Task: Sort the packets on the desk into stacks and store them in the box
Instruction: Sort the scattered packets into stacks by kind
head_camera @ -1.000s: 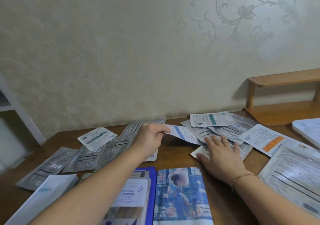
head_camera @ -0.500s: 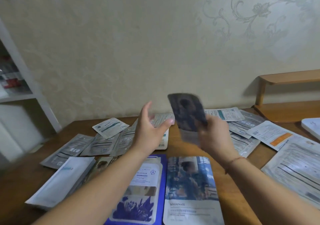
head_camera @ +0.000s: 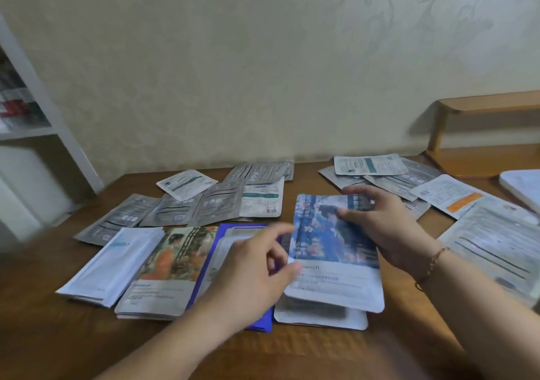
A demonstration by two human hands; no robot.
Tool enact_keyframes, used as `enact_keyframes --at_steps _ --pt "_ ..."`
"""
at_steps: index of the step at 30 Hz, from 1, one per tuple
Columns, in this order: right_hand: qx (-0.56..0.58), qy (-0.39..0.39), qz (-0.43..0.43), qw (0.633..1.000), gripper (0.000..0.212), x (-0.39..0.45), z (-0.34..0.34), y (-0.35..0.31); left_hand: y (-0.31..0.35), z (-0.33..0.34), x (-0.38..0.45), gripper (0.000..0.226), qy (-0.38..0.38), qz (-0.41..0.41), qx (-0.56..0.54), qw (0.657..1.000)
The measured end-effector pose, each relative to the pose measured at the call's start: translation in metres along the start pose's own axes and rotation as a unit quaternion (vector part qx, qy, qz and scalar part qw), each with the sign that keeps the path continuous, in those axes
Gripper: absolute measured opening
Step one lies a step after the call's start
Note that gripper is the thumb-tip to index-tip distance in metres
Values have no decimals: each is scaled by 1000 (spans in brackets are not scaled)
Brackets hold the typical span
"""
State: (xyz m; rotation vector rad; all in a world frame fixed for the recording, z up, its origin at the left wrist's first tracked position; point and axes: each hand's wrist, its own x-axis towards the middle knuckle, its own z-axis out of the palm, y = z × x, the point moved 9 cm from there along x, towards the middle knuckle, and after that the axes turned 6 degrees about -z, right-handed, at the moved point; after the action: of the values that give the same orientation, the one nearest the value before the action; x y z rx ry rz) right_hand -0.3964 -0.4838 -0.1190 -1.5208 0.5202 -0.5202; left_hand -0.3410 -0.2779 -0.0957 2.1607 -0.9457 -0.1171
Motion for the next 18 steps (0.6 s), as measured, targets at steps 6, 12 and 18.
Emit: enact_keyframes --at_steps 6,12,18 --pt "-173 -29 -19 984 35 12 16 15 -7 27 -33 39 19 154 282 947" --pt "-361 -39 -97 927 36 19 22 10 5 27 -44 44 64 237 322 914" --pt "-527 -87 -182 825 51 15 39 4 4 29 -50 44 59 244 369 895"
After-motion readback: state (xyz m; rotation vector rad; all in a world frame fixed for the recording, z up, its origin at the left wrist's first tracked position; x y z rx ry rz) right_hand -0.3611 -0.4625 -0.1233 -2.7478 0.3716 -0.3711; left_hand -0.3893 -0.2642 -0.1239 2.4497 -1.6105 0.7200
